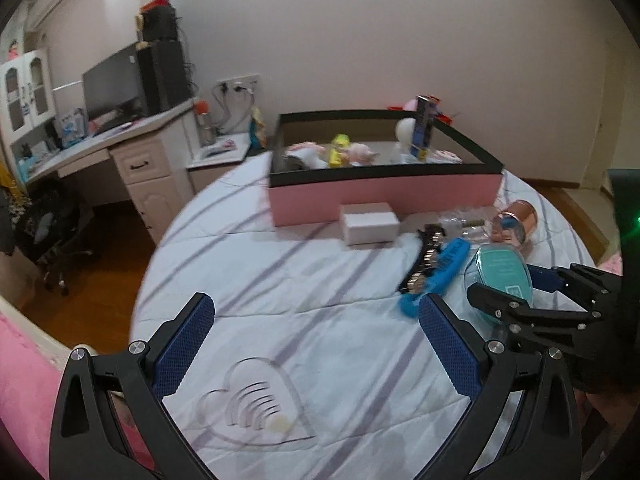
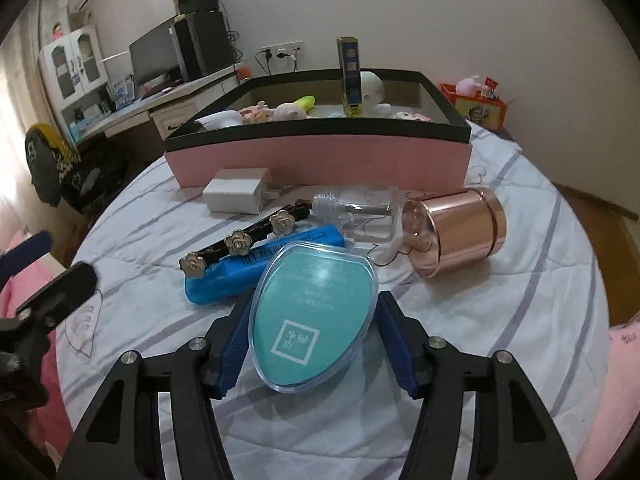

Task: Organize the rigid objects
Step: 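Grasp the black hair clips with the left tool while the right tool grasps the teal case, then lift and carry the hair clips and teal case over the pink box, then open both tools to drop the items into the box and withdraw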

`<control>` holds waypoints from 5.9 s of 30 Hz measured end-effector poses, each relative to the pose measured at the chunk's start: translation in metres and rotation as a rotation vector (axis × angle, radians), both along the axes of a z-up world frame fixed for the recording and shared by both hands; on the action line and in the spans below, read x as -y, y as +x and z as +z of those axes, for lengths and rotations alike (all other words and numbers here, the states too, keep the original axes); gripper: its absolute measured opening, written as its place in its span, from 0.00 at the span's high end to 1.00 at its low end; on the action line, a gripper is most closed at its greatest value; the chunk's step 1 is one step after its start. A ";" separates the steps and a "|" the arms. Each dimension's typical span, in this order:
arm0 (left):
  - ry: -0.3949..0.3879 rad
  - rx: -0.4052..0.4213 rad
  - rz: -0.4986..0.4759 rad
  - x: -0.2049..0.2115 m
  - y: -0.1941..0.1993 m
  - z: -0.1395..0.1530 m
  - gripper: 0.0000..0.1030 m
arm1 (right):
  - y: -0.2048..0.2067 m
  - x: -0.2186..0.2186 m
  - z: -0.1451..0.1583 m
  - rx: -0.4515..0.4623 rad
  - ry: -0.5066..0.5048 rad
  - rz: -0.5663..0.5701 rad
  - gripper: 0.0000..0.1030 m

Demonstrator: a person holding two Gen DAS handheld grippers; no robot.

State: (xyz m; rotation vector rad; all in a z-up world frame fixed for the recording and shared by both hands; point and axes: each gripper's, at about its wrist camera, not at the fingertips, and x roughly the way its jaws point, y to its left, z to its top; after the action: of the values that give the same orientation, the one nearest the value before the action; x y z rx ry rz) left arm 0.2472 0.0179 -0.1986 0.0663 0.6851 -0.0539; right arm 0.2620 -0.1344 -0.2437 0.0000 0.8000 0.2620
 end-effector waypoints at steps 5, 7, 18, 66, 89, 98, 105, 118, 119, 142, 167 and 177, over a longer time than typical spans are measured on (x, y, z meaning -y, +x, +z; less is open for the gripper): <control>-0.041 -0.041 -0.064 0.021 0.020 -0.009 0.00 | -0.009 0.029 0.004 0.021 -0.053 -0.063 0.41; -0.054 -0.058 -0.079 0.027 0.028 -0.013 0.00 | -0.009 0.041 0.005 0.024 -0.056 -0.087 0.41; -0.106 -0.146 -0.100 0.049 0.079 -0.030 0.03 | 0.008 0.057 -0.002 0.014 -0.028 -0.087 0.41; -0.071 -0.091 -0.068 -0.003 0.016 -0.040 0.82 | -0.015 0.046 -0.001 0.049 -0.031 -0.105 0.43; -0.059 0.350 -0.030 0.010 -0.045 0.103 0.81 | -0.072 0.005 0.127 0.444 -0.001 -0.025 0.43; -0.026 0.469 -0.016 0.011 -0.055 0.136 0.81 | -0.072 -0.002 0.152 0.524 -0.009 -0.023 0.43; -0.006 0.474 -0.021 0.014 -0.042 0.140 0.81 | -0.058 -0.002 0.154 0.527 -0.014 -0.014 0.43; 0.004 0.330 -0.012 0.010 0.048 0.104 0.81 | 0.015 0.011 0.127 0.414 -0.063 -0.040 0.43; 0.002 0.312 -0.015 0.010 0.058 0.099 0.81 | 0.028 0.013 0.119 0.384 -0.068 -0.041 0.43; 0.059 0.039 -0.057 0.031 0.214 0.013 0.80 | 0.162 -0.022 0.041 0.069 -0.112 0.056 0.43; -0.016 0.396 0.087 -0.008 0.019 0.113 0.00 | -0.011 0.019 0.144 0.443 -0.017 -0.082 0.04; 0.061 0.454 0.096 0.011 -0.068 0.122 0.00 | -0.092 0.014 0.157 0.557 -0.008 -0.108 0.00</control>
State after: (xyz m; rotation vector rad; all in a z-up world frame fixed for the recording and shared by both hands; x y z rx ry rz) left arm 0.1791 0.0068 -0.0766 0.1007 0.2352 0.0734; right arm 0.1700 -0.1483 -0.0866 -0.0359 0.2454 0.1443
